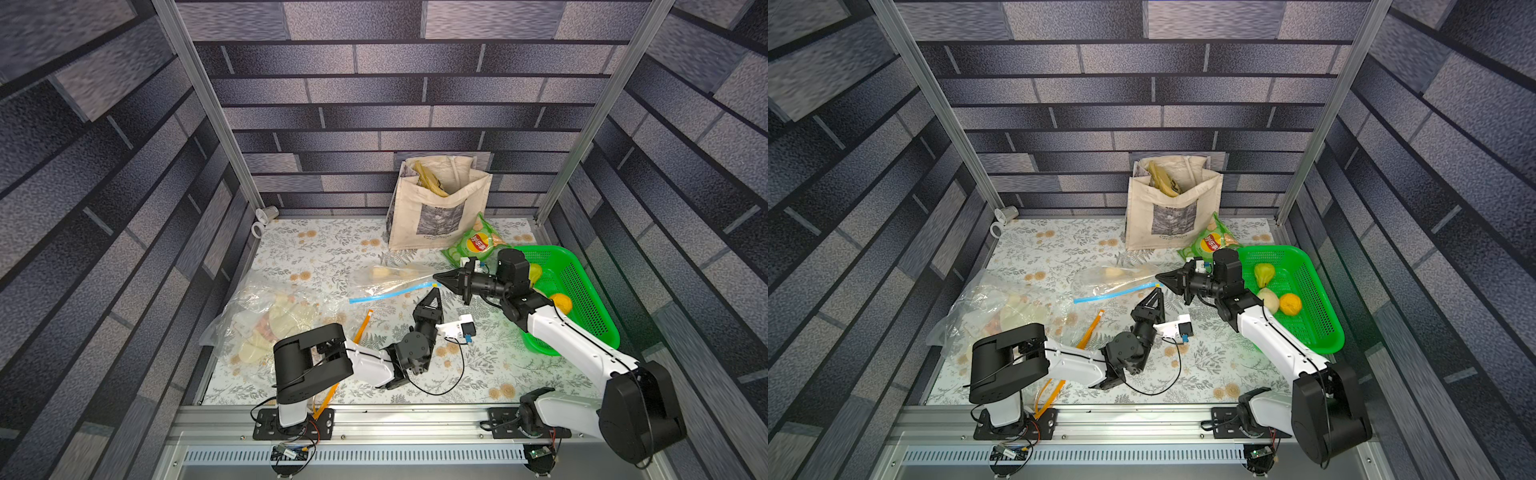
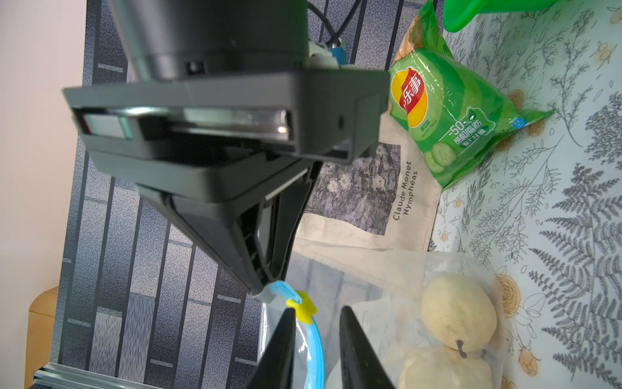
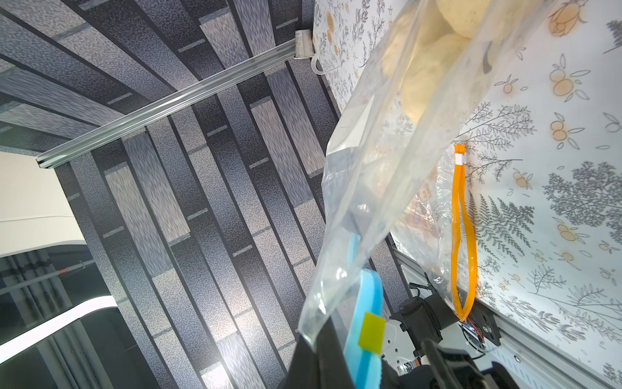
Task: Open the zip-top bag and take out the pear
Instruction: Adjust the zipper food storage bag at the center of the board.
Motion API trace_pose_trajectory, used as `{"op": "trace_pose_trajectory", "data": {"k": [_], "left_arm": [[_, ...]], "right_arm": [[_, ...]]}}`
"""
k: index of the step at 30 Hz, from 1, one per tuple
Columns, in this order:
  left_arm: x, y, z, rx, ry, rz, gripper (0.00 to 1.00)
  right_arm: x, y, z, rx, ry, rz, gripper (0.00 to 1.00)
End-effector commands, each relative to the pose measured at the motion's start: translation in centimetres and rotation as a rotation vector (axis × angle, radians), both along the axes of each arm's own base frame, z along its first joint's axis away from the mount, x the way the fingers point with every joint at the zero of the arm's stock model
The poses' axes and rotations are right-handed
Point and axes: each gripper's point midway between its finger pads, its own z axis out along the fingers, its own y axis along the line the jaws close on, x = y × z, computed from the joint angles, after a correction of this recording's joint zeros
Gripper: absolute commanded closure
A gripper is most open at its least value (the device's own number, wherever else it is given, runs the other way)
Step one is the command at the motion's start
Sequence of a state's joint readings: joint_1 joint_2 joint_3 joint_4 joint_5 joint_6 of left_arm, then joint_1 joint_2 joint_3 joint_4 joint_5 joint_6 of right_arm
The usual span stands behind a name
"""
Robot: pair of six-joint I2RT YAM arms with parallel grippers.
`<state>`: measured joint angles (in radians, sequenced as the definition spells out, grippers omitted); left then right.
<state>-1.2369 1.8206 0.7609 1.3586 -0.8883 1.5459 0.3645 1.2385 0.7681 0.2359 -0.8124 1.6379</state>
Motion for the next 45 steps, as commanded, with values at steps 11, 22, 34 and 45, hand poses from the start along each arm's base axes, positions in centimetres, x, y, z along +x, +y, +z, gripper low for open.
{"op": "trace_pose_trajectory", "data": {"k": [11,22,34,45], "left_arm": [[1.4,1.3,4.0,-0.092,-0.048,0.068,0.72],[1.6,0.1,3.4,-0.062,-0.054,0.055,0.80],[1.4,0.7,3.9,-0.064,-0.056,0.071,0.99],[-1.0,4.4,8.3,-0.169,0.049,-0.024,1.00]], "right_arm": [[-0.7,0.1,0.8,0.003,-0.028,0.018,1.00],[-1.0,0.0,1.0,0.003,-0.034,0.017,1.00],[-0.5,-0.1,-0.1,-0.038,-0.041,0.008,0.65],[2.5,-1.1,2.7,-0.319,-0.335,0.055,0.44]]}}
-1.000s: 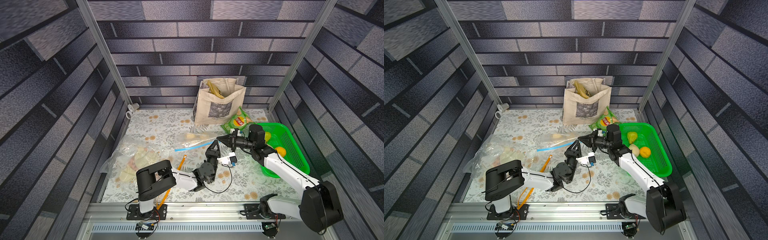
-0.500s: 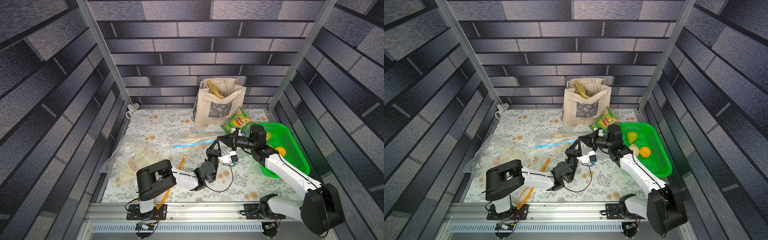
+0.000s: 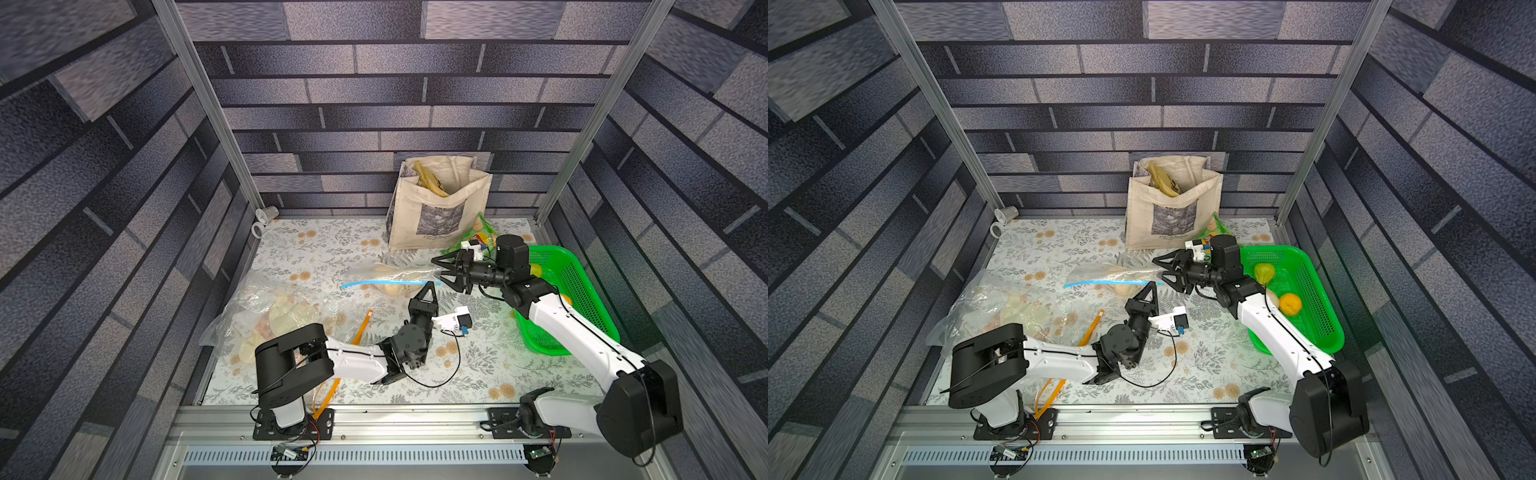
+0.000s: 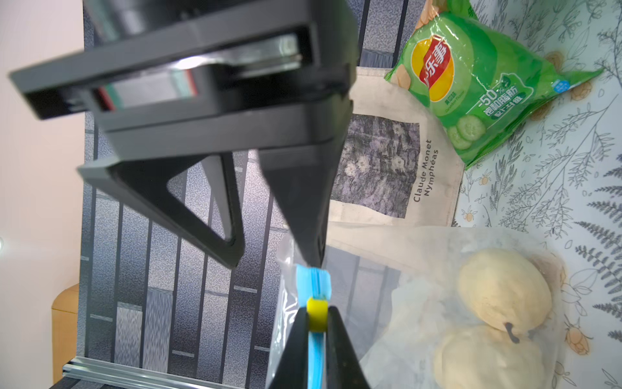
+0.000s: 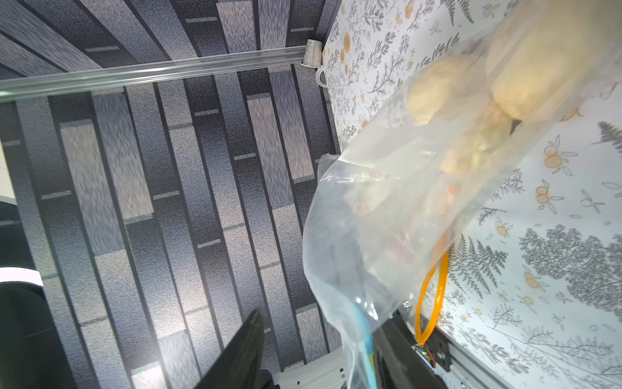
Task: Open the zip-top bag and take out the pear
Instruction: Adjust the zipper food storage bag at the center of the board.
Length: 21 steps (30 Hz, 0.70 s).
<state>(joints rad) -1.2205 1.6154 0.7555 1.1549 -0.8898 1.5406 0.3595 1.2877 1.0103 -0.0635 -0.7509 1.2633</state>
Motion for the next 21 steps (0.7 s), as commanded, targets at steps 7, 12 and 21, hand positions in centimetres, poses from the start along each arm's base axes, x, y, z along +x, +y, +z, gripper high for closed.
{"op": "trace_pose_trajectory", "data": {"k": [7,12,21], "left_arm": [[-1.0,7.6,5.6,-0.326,0.309,-0.080,1.00],[-0.4,11.6,6.2,-0.468,0.586,-0.129,1.00],[0.3,14.2,9.7,-0.542,0.876,-0.217,1.00]], "right_arm": [[1.0,-3.3,0.6,-0.389,-0.224,0.035,0.46],[0.8,-2.9,3.0,-0.452,-0.458,0.173,0.47],[-0.3,-2.4,6.7,-0.476,-0.993,0.247,0.45]]}}
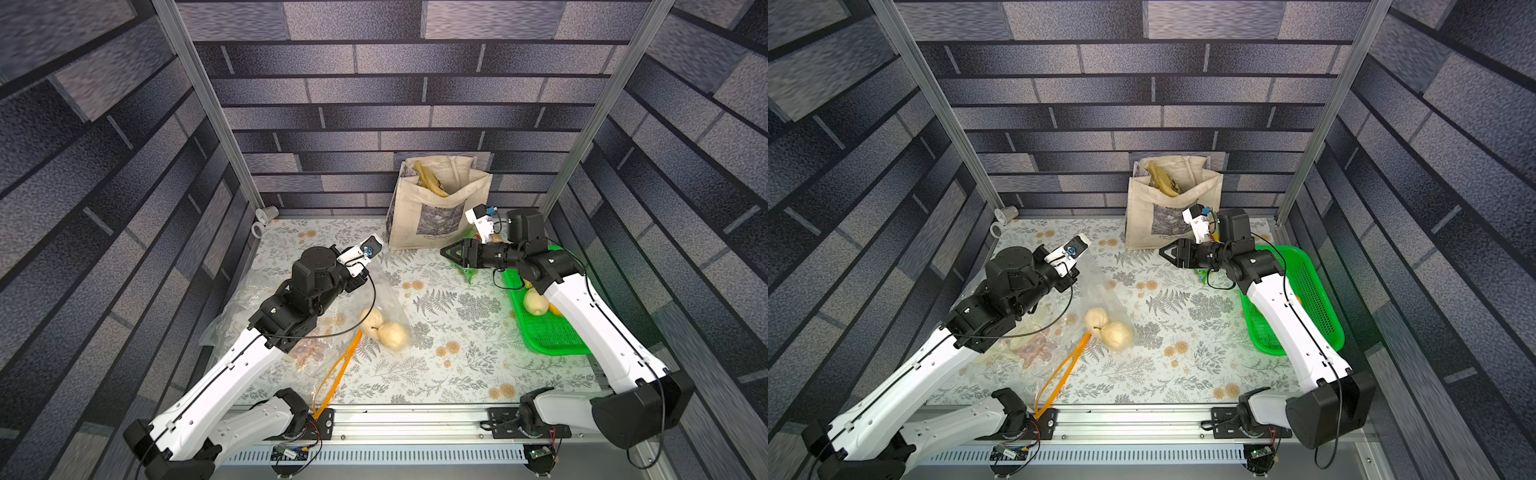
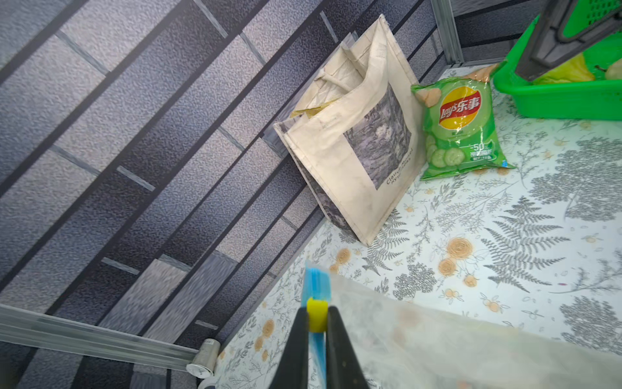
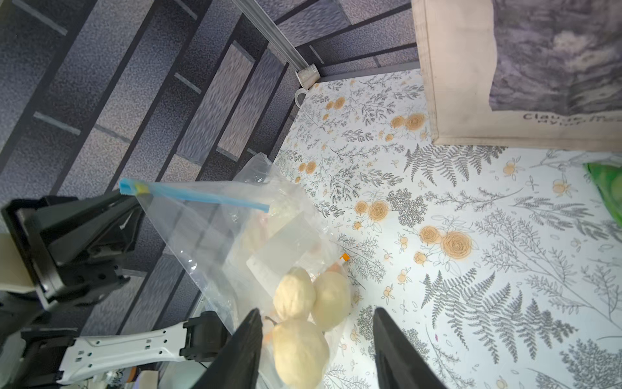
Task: Open the zip-top bag and take out the pear
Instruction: Adjust the zipper food storage bag at the center of the board.
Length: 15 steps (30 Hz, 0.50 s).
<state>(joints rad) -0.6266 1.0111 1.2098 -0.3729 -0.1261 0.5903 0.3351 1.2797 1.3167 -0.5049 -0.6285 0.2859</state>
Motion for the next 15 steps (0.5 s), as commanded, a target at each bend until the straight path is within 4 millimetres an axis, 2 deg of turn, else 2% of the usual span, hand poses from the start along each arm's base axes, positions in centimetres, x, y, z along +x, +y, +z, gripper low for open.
{"op": "trace_pose_trajectory", "data": {"k": [1,9,15], "left_arm": [[-2.0,-2.0,-1.8,-0.005,0.225,-0.165,1.00],[-2.0,-4.7,-2.1,0.126,0.373,-0.334,1.00],[-1.1,-6.8,-2.2,0.093,0.496,-0.469,1.00]], "right_arm": [[-0.5,0.2,2.0,-0.016,-0.266,0.096,0.45],[-0.6,1.1,2.4,-0.019,-0.387,0.193,0.42],[-0.6,2.0,2.2,-0.004,-0.421,0.265,0.40]]}}
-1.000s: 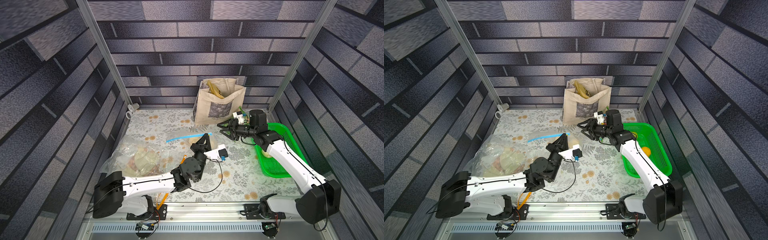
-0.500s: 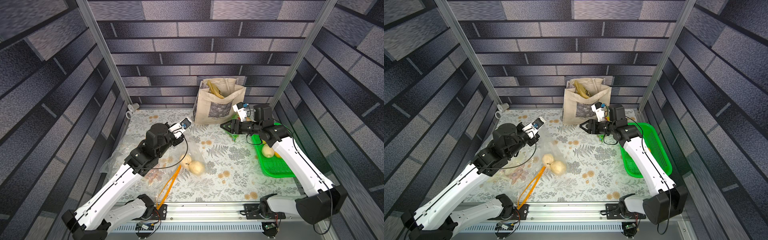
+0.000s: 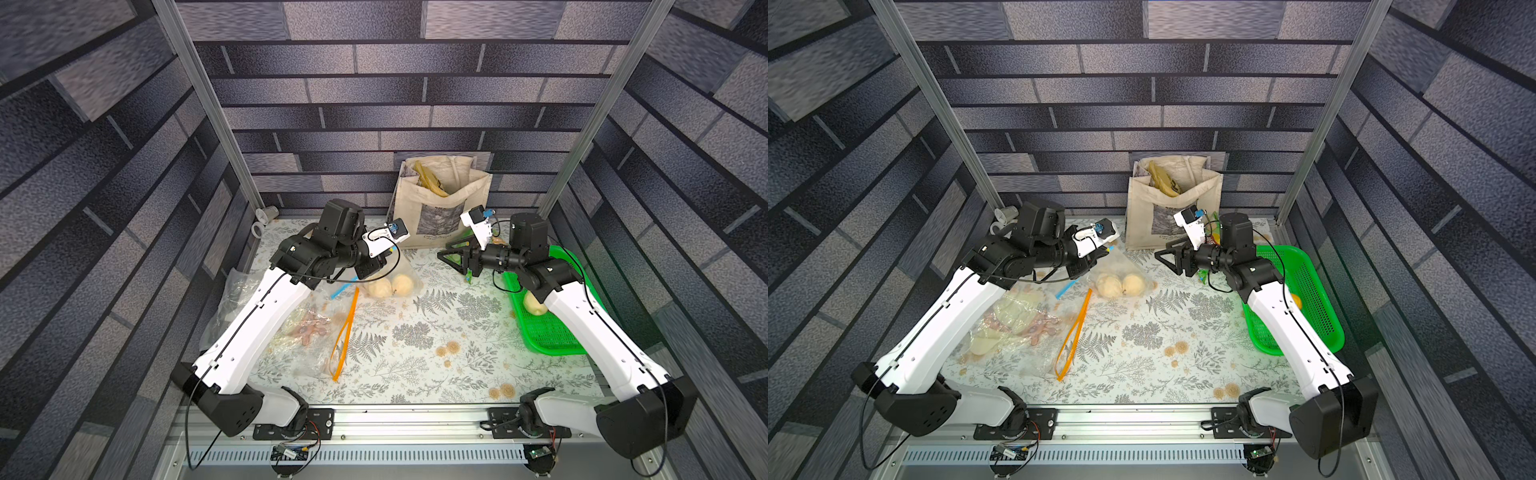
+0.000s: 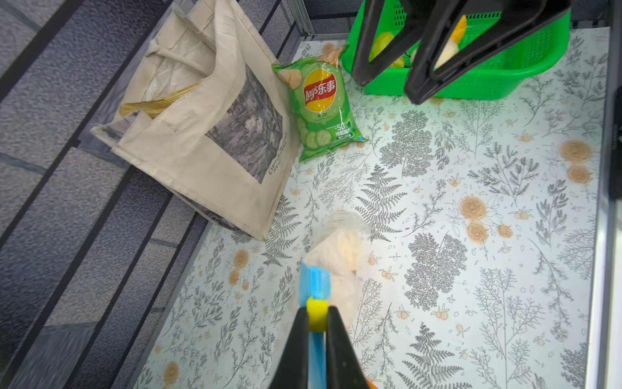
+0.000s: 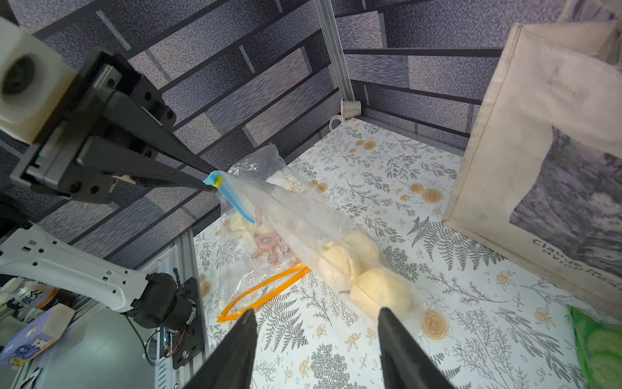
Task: Open the zip-top bag and take out the pear
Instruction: Adjust the zipper food storage bag at the center of the board.
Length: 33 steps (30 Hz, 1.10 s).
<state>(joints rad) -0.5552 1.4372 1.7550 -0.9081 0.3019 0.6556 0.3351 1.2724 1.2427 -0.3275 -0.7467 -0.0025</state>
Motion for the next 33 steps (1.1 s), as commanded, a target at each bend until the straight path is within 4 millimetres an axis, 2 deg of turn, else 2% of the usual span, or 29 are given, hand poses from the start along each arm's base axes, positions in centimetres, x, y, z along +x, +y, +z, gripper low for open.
{"op": "trace_pose_trajectory", "data": {"k": [1,6,15,17,21,23,31,33], "left_arm": [[-1.8,-0.9,0.1,-0.045,0.119,-0.132,1.00],[-2.1,-2.2,-0.2,-0.057,0.213,-0.216,1.00],[-2.2,-3.0,0.8,-0.061,0.236,-0.276,1.00],[-2.1,-3.1,0.7,-0.062,0.239,-0.278,1.00],[-2.2,-3.2,0.6,-0.065,0.244,-0.284,1.00],[-2.3,-3.2,0.7,-0.067,0.241,-0.287,1.00],[-2.4,-3.1,0.8,-0.071,0.240,-0.287,1.00],[-2.5,-3.1,0.8,-0.072,0.244,-0.289,1.00]], "right_arm": [[-0.2,0.6,1.2,0.016,-0.100,0.071,0.40],[-0.4,1.0,0.7,-0.010,-0.221,0.100,0.39],[-0.4,2.8,1.1,-0.026,-0.357,0.142,0.38],[-0.5,3.7,1.1,-0.023,-0.370,0.165,0.44],[-0.8,5.0,1.0,-0.029,-0.397,0.196,0.46],[-0.9,5.6,1.0,-0.032,-0.404,0.214,0.52],[-2.2,7.9,0.9,-0.049,-0.471,0.297,0.52],[-1.9,8.2,1.0,-0.058,-0.477,0.287,0.58]]}}
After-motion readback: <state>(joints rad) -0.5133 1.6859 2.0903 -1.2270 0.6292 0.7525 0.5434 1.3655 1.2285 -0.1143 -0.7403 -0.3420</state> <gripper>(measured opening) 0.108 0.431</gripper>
